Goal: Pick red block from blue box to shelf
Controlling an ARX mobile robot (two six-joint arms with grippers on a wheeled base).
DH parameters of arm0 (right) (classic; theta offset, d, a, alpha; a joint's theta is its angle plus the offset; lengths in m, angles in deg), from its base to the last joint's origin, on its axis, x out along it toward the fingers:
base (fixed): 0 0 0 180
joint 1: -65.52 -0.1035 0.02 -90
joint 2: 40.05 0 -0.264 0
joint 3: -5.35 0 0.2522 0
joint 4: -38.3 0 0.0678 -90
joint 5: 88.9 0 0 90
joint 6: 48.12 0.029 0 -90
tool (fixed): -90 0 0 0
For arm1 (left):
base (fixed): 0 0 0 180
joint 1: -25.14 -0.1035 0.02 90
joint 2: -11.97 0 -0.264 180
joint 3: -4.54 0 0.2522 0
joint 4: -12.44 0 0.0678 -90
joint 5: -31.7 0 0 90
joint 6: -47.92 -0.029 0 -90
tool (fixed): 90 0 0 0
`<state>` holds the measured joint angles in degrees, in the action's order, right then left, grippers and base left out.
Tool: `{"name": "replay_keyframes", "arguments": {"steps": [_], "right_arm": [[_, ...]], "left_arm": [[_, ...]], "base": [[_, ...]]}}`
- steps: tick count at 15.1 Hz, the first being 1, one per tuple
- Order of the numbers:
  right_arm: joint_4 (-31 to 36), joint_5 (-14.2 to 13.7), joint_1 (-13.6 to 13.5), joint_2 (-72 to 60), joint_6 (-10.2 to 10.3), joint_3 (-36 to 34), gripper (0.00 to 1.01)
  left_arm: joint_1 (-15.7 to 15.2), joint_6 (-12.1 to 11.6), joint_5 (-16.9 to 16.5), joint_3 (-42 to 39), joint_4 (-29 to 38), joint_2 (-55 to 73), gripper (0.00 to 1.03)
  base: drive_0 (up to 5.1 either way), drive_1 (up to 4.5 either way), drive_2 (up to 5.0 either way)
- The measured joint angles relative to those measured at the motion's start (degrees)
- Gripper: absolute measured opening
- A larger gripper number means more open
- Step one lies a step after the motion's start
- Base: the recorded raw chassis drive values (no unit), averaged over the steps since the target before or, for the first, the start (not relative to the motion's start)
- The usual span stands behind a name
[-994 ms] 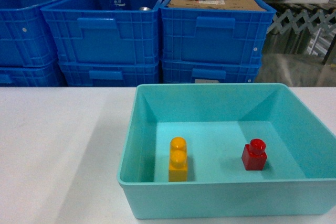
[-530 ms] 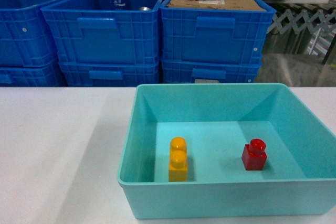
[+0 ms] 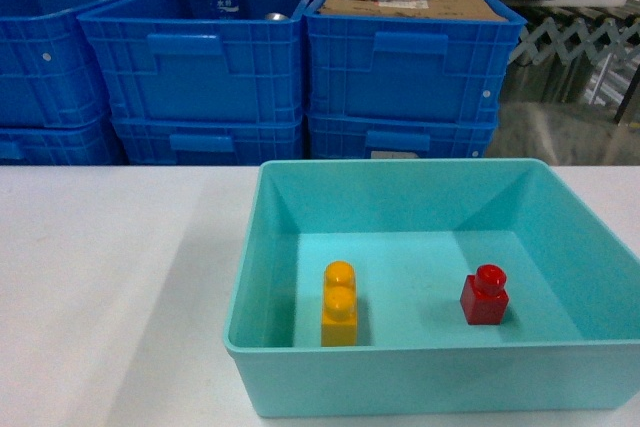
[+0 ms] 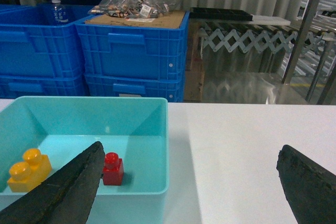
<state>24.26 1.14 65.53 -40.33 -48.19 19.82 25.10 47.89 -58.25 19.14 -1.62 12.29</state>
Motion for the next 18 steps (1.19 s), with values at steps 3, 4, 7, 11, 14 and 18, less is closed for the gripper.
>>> {"name": "replay_keyframes", "arguments": {"steps": [3,4,7,11,14,18], "right_arm": [[0.0,0.0,0.0,0.0,0.0,0.0,0.98],[0.0,0.0,0.0,0.0,0.0,0.0,0.98],[0.0,0.0,0.0,0.0,0.0,0.0,0.98],[0.0,0.0,0.0,0.0,0.0,0.0,0.98],[0.5,-4.1,-0.3,-16.2,-2.5,4.8,0.98],[10.7,-3.4,-2.8,-40.9,-1.1,14.3,0.98]], "left_arm": [[0.0,0.0,0.0,0.0,0.0,0.0,0.98],[0.0,0.0,0.0,0.0,0.0,0.0,0.98],[0.0,0.0,0.0,0.0,0.0,0.0,0.98],[0.0,0.0,0.0,0.0,0.0,0.0,0.98],[0.0,0.0,0.0,0.0,0.1,0.0,0.98],[0.0,0.0,0.0,0.0,0.1,0.0,0.98]], "base": [[0.0,0.00,0.0],[0.0,0.00,0.0],[0.0,0.00,0.0],[0.0,0.00,0.0],[0.0,0.00,0.0],[0.0,0.00,0.0]]}}
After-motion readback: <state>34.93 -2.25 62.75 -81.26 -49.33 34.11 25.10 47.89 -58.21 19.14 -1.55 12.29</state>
